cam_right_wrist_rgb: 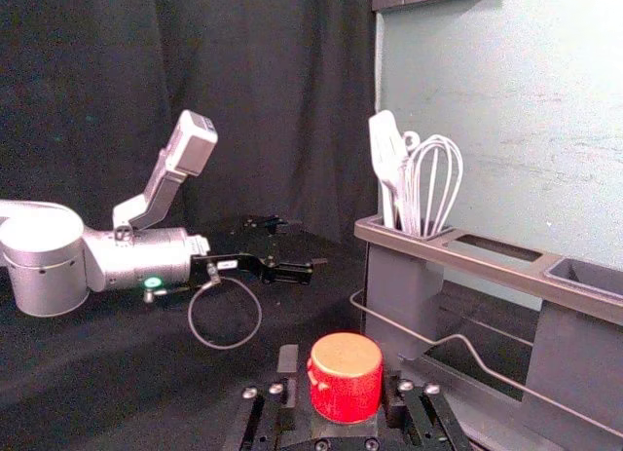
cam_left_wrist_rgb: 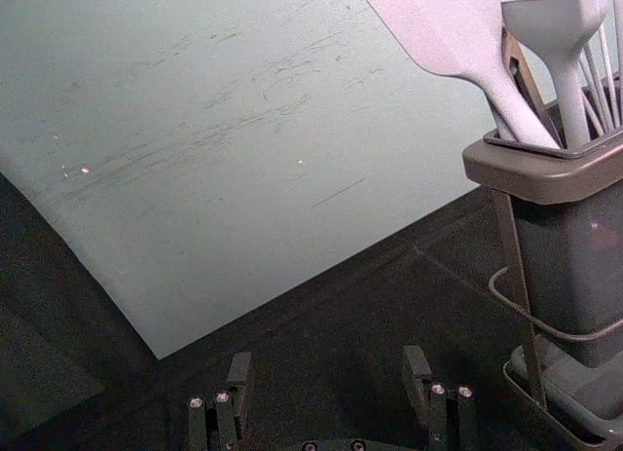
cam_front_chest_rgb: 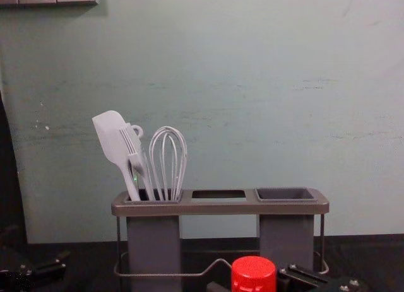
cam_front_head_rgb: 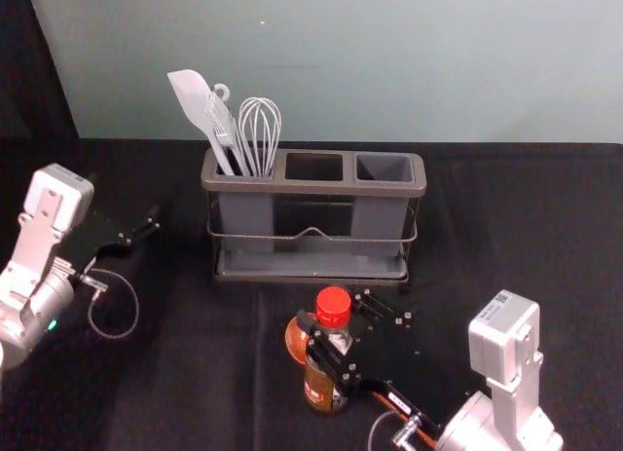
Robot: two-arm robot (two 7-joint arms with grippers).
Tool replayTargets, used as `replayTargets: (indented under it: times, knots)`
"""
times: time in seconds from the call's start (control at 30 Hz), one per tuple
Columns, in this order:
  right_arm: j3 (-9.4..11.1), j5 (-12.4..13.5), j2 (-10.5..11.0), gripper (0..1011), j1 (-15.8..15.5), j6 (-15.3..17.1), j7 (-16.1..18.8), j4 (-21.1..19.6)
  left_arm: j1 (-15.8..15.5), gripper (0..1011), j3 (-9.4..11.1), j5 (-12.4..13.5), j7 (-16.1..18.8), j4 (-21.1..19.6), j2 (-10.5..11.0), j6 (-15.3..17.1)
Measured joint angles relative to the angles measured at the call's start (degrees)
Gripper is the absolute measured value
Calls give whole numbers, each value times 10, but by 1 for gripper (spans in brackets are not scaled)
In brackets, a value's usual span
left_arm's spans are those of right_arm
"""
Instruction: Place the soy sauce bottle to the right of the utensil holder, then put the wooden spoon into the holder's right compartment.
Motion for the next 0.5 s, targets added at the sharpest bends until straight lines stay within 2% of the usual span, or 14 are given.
replayTargets:
  times: [0.03,0.07,0.13,0.3,0.5]
  knots:
    - [0,0,0,536,0,0,0,0,0,1000,0,0,0,0,0,0]
    - [1,-3,-2,462,-2,-1,0,0,0,1000,0,0,0,0,0,0]
    - [4,-5,-5,406,-5,-2,0,0,0,1000,0,0,0,0,0,0]
    - [10,-7,-9,386,-11,-4,4,-3,0,1000,0,0,0,0,0,0]
    - [29,-1,-8,386,-30,-15,12,-29,0,1000,0,0,0,0,0,0]
